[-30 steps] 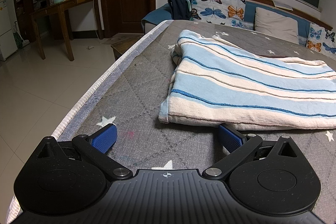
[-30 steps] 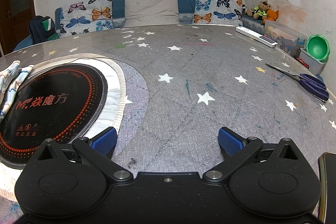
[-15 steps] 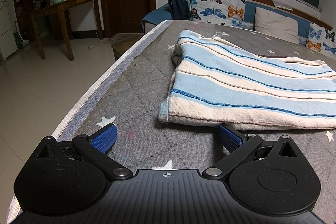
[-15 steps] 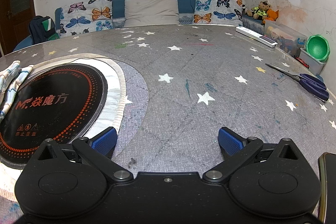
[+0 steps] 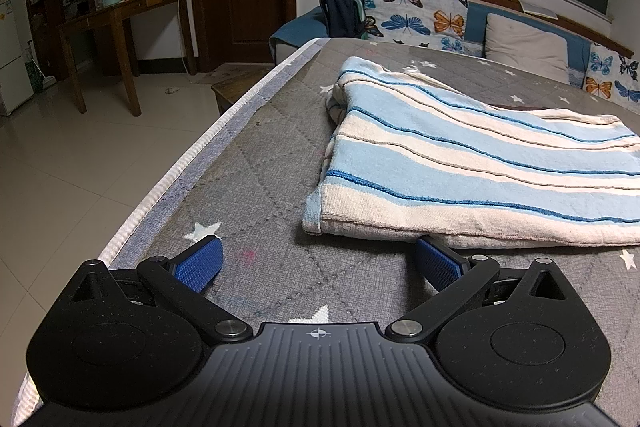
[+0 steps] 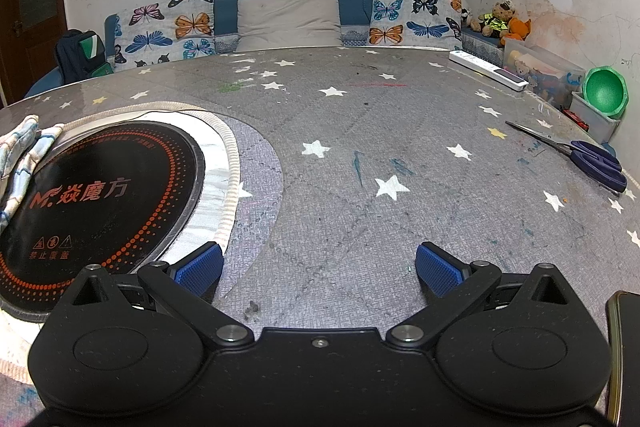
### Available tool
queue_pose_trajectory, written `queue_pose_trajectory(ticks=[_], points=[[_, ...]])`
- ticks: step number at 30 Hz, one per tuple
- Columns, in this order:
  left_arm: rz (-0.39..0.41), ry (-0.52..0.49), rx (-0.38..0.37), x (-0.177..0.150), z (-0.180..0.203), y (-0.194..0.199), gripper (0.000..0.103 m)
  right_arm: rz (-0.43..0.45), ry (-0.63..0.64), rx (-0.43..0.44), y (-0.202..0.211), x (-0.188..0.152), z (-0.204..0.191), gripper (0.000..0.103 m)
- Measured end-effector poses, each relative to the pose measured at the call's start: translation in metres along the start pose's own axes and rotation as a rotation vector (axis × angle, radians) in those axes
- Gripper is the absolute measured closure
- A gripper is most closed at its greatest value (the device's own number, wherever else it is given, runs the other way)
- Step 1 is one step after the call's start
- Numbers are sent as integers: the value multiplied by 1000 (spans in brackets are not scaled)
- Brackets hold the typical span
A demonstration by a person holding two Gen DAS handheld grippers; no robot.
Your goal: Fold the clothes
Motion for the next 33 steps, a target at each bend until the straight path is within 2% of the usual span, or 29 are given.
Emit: queue_pose_trajectory(ticks=[13, 18, 26, 33], points=[[-19, -11, 10, -3, -2, 4, 0, 2, 6, -14, 0, 0, -1, 0], [-18, -57, 38, -7, 0, 11, 0, 4, 12, -24, 2, -1, -3, 0], [-11, -67, 41, -8, 6, 24, 0, 2, 68, -41, 13, -5, -12, 0], [-17, -90, 43, -9, 17, 33, 0, -1, 107, -22, 21, -7, -23, 0]])
Point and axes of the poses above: each gripper's, at about its wrist camera, not at the fingertips, and y roughly against the way its jaws point, z to its right, x to its top, the point moved 4 cm from there along -y, roughly the way its jaws point, and after that the axes turned 5 degrees about -z, right-handed, at the moved point
